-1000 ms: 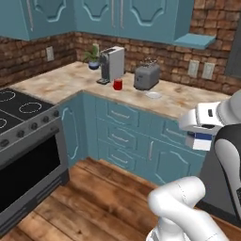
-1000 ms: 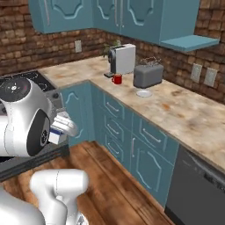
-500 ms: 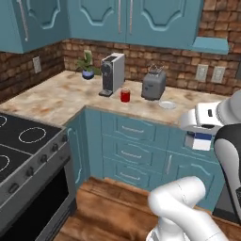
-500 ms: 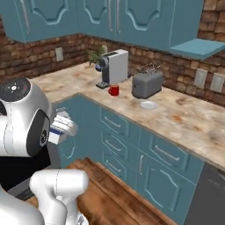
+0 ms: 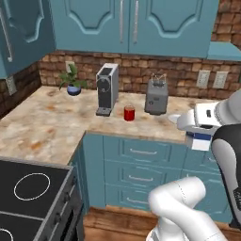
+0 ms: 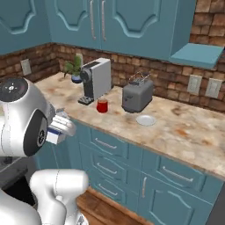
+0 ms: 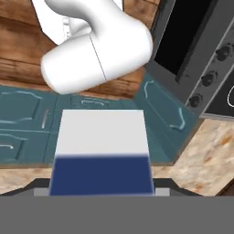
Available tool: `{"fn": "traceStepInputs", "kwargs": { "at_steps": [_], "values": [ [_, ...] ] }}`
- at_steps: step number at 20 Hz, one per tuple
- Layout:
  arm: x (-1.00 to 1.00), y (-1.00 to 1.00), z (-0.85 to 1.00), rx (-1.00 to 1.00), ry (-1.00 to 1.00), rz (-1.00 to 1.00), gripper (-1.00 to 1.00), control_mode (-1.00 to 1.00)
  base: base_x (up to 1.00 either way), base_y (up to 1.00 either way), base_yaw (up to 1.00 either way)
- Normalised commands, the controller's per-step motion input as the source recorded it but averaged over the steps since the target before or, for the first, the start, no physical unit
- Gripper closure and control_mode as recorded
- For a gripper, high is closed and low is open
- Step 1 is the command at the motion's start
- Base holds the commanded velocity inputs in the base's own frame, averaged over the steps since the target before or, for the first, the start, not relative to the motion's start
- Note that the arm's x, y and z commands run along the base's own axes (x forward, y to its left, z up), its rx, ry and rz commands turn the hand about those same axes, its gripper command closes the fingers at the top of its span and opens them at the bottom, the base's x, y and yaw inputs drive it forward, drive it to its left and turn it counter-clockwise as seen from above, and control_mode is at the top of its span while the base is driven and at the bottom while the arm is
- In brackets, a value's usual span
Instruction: Take a sugar cube from the saucer and place it inside the coffee. Then, grab milk from the fridge and place it next to the coffee on the counter to sweeten the coffee.
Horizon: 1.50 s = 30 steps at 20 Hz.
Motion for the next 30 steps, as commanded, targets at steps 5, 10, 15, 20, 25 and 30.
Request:
{"fn": "traceStepInputs", "kwargs": {
  "at_steps": [5, 10, 15, 20, 25, 30],
  "values": [
    [0.0, 0.0, 0.0, 0.0, 0.0, 0.0, 1.0, 1.0, 1.0, 0.38, -0.4],
    [0.0, 0.0, 0.0, 0.0, 0.0, 0.0, 1.0, 1.0, 0.83, 0.6, -0.36],
    [0.0, 0.0, 0.0, 0.0, 0.0, 0.0, 1.0, 1.0, 0.17, 0.21, -0.09],
    [0.0, 0.0, 0.0, 0.0, 0.0, 0.0, 1.0, -1.0, 0.0, 0.0, 0.0],
    [0.1, -0.04, -0.02, 0.0, 0.0, 0.0, 1.0, -1.0, 0.0, 0.0, 0.0],
    [0.25, -0.5, -0.12, 0.0, 0.02, 0.15, 1.0, -1.0, 0.0, 0.0, 0.0]
  ]
}}
